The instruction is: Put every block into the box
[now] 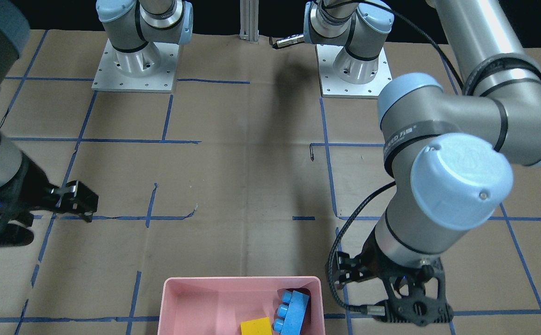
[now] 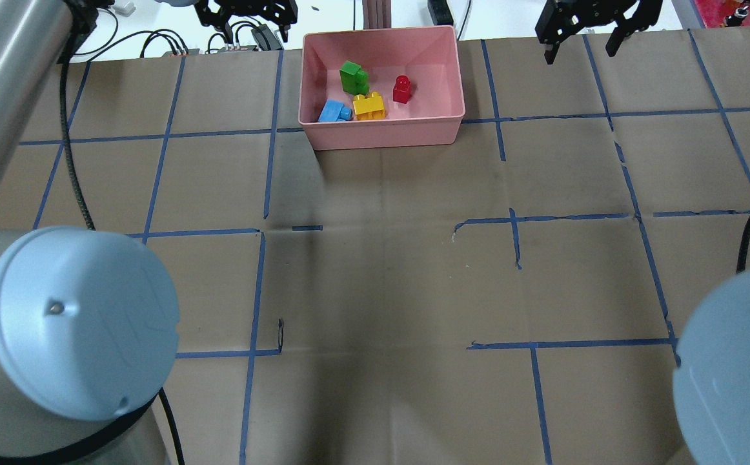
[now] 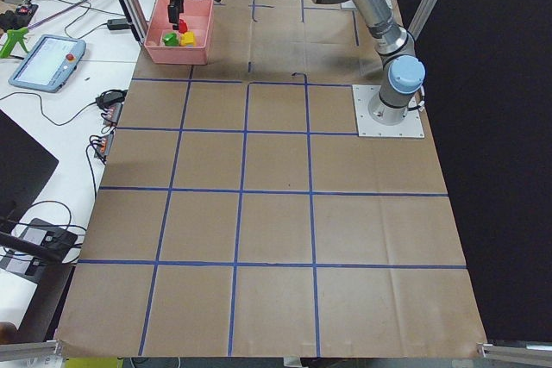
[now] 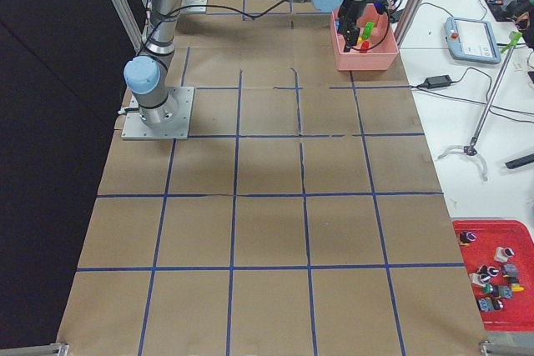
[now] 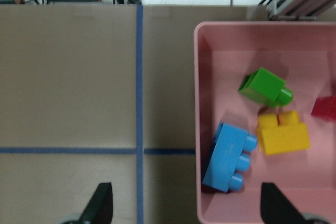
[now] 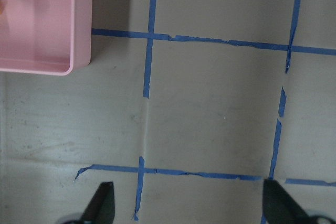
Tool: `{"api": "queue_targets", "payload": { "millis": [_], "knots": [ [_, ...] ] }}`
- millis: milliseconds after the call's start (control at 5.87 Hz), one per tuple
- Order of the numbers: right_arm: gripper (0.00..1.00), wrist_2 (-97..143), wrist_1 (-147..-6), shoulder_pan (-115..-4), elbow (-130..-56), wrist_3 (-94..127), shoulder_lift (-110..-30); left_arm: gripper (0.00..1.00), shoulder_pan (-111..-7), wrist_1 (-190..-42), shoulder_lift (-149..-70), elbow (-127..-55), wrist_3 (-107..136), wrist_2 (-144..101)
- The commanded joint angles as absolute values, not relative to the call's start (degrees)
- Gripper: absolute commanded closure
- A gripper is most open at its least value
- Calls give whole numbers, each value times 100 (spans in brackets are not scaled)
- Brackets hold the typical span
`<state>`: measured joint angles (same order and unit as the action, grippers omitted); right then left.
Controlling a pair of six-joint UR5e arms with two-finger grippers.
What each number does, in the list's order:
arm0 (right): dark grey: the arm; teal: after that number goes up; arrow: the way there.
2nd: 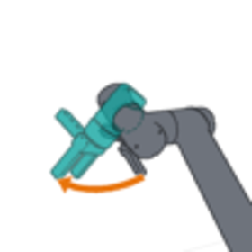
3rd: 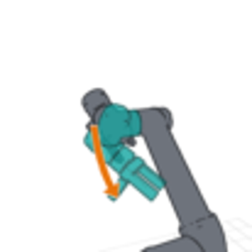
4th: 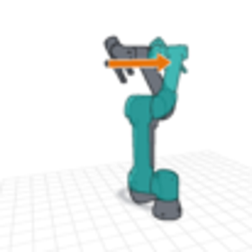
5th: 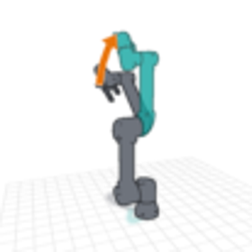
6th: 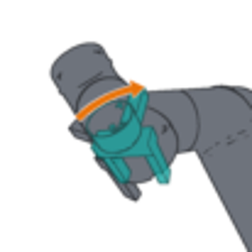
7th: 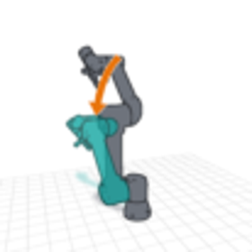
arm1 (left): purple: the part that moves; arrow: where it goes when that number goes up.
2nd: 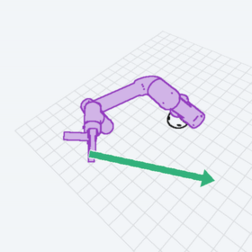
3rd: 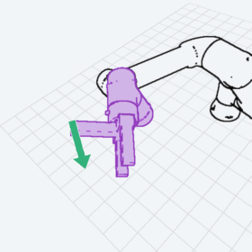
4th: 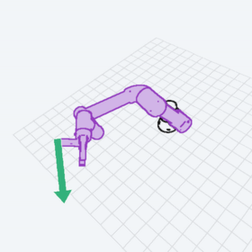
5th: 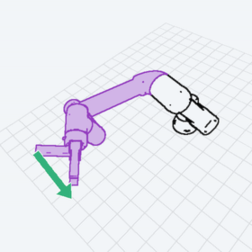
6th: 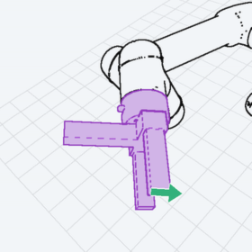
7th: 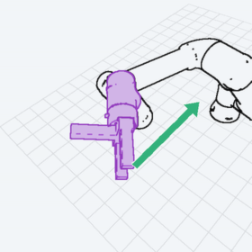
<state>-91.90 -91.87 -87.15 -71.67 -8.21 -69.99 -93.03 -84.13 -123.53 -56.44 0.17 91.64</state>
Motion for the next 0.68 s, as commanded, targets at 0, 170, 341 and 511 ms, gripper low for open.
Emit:
{"api": "queue_targets", "payload": {
  "millis": [0,170,341,511],
  "knots": [
    [0,-9334,-10049,-8947,-8896,-536,-8108,1,-9081,-8404,-10985,-7373,-456,9115],
    [0,-9325,-10072,-8921,-9008,-597,-8164,1,-9018,-8054,-10308,-8235,-483,9097],
    [0,-9299,-10003,-8973,-9017,-589,-8217,1,-9026,-7616,-9866,-8784,-475,9079],
    [0,-9281,-9976,-9017,-9070,-554,-8340,1,-9026,-7603,-9696,-8902,-431,9070]
  ]
}}
